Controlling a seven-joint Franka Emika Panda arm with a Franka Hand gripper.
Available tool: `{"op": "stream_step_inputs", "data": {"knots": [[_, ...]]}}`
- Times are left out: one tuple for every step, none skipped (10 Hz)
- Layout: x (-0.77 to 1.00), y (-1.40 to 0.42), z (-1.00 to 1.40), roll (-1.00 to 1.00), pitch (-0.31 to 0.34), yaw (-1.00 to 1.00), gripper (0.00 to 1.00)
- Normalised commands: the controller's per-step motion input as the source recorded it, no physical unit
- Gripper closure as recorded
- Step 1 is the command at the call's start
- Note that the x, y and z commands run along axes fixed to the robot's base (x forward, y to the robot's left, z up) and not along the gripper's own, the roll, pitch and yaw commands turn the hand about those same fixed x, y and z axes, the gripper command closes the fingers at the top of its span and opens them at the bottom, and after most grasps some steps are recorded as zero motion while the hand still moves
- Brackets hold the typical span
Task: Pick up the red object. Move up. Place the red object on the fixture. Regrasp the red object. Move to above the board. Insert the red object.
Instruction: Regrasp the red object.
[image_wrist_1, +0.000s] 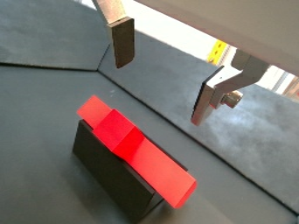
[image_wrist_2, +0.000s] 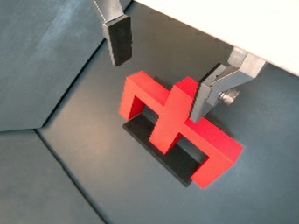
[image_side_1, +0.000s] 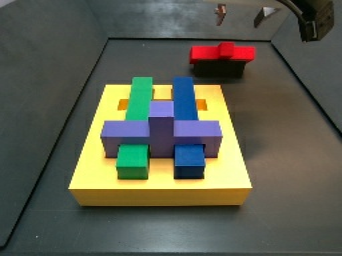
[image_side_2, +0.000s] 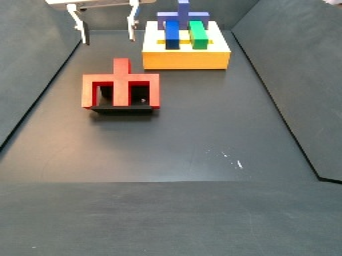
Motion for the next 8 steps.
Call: {"op": "stream_step_inputs", "data": {"knots": [[-0.04,-0.13,-0.35,0.37,0.0,0.0,0.0],[-0.11,-0.25,-0.61,0.76,-0.054,0.0,0.0],[-0.06,-0.26,-0.54,0.84,-0.069,0.0,0.0],[0.0,-0.23,-0.46,0.78,-0.06,0.01,0.0],[0.0,-0.01,-0.3,0.37,-0.08,0.03,0.0],[-0.08,0.08,-0.19,0.0,-0.157,0.09,0.0],[0.0,0.14,-0.14,-0.2,-0.137,0.07,0.0],[-0.01,0.16,-0.16,-0.16,-0.12,0.06,0.0]]}}
